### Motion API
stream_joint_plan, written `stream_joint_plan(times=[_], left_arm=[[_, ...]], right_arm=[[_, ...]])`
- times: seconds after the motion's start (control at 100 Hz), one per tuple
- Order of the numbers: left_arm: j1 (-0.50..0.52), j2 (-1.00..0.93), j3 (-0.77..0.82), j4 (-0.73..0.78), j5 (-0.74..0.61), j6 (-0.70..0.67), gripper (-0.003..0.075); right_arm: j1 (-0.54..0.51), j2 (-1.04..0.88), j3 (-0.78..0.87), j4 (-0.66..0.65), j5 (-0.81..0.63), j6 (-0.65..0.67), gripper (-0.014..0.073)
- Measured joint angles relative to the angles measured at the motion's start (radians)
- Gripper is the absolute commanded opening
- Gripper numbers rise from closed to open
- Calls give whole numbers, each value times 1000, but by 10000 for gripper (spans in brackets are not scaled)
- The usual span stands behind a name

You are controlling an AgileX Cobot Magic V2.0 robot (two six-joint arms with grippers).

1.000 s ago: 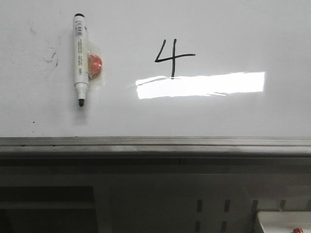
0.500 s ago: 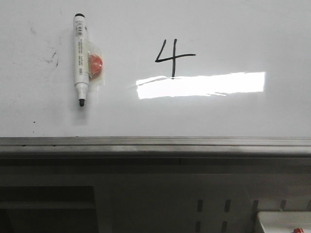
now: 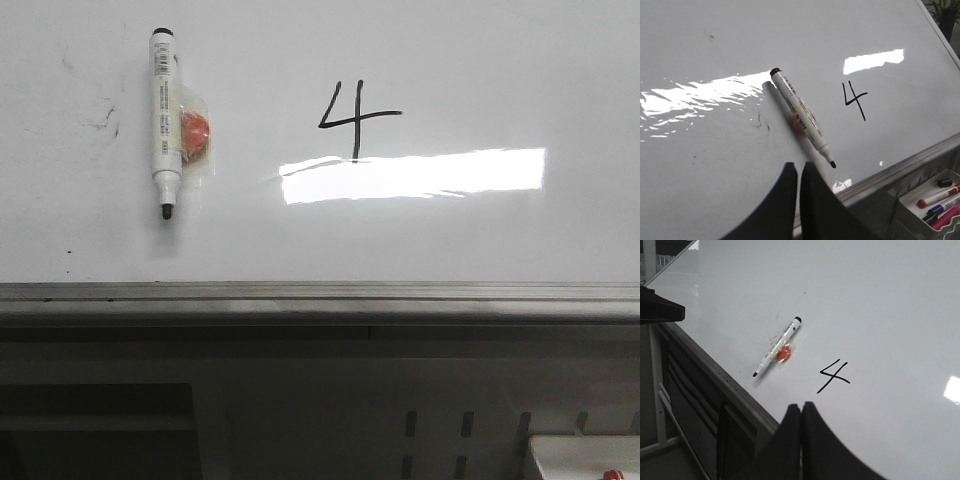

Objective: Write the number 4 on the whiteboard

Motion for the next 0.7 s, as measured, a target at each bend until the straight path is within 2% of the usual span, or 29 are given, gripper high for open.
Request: stream_joint_plan(times=[0.12,0.7], left_arm=[[0,0,0,43,-11,-91,-20],[0,0,0,58,-26,-144,-20]], right_arm=[[0,0,0,0,0,0,-64],[0,0,0,0,0,0,-64]])
